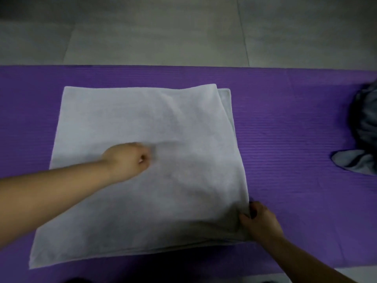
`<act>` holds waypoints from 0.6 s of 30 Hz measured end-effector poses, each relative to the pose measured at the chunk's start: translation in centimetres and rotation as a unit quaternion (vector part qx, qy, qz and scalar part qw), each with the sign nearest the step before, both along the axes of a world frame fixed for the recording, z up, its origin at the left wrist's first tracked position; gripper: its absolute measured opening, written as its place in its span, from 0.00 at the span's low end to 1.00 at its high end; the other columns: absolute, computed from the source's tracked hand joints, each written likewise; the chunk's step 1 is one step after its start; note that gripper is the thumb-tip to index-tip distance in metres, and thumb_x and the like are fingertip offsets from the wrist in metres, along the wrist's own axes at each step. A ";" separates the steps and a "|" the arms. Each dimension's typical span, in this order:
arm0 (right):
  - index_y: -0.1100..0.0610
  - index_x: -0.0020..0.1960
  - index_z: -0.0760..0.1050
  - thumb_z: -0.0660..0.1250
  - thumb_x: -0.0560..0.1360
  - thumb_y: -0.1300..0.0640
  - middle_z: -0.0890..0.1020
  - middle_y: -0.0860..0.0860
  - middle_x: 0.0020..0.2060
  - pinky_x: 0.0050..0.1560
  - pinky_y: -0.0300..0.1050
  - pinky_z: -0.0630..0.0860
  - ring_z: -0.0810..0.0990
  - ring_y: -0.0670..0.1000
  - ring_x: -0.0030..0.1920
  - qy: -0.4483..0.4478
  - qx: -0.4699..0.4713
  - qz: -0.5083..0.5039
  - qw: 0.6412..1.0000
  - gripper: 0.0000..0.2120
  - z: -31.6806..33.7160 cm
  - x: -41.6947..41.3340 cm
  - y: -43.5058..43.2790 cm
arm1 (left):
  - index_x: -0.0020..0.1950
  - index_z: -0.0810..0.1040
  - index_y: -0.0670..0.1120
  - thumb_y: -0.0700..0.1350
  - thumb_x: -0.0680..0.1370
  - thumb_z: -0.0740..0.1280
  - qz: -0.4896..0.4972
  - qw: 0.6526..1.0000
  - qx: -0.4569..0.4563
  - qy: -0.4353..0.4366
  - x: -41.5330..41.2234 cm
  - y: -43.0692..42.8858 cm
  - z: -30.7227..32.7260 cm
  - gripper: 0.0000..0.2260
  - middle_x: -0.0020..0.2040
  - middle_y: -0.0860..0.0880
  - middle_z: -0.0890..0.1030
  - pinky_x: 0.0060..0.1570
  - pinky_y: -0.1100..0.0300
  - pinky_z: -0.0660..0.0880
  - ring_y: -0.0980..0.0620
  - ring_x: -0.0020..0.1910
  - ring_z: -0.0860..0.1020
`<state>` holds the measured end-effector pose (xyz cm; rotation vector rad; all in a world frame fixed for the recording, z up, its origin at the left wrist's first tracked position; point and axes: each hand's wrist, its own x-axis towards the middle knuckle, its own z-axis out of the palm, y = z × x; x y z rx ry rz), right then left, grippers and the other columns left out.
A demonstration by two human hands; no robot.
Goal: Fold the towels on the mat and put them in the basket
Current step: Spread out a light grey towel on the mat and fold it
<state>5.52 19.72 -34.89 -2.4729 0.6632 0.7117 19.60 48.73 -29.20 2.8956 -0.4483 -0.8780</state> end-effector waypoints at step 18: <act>0.43 0.36 0.63 0.59 0.70 0.50 0.70 0.39 0.31 0.37 0.34 0.64 0.72 0.44 0.37 -0.090 0.059 0.097 0.989 0.07 0.3 -0.5 -2.0 | 0.61 0.70 0.41 0.42 0.76 0.65 0.215 0.970 -0.116 -0.016 7.8 -23.3 -4.4 0.15 0.60 0.43 0.76 0.54 0.57 0.70 0.44 0.59 0.74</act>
